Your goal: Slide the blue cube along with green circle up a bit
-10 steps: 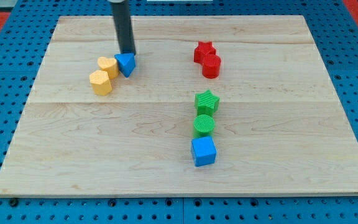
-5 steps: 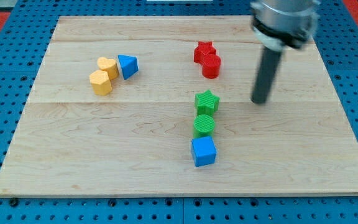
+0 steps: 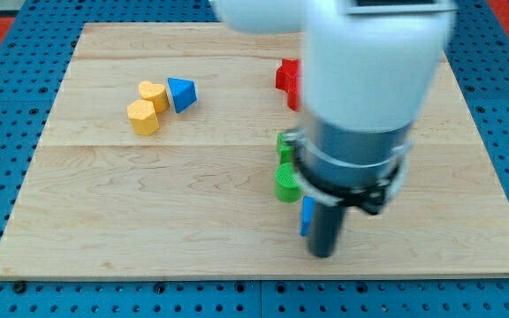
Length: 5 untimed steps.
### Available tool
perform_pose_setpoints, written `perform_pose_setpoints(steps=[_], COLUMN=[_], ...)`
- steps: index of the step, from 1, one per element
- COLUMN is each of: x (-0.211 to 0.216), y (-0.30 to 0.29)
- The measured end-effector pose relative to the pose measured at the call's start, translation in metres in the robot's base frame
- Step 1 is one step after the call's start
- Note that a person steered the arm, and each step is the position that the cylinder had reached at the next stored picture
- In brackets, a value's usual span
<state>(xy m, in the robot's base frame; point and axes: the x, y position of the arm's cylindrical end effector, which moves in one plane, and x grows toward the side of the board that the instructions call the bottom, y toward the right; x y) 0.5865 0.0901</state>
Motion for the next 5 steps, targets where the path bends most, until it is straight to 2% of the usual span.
perform_pose_setpoints(steps=[1, 2, 3, 4, 5], x=[-0.005, -0.016, -0.054, -0.05, -0.07], y=[0.028, -0.046, -0.091, -0.079, -0.043])
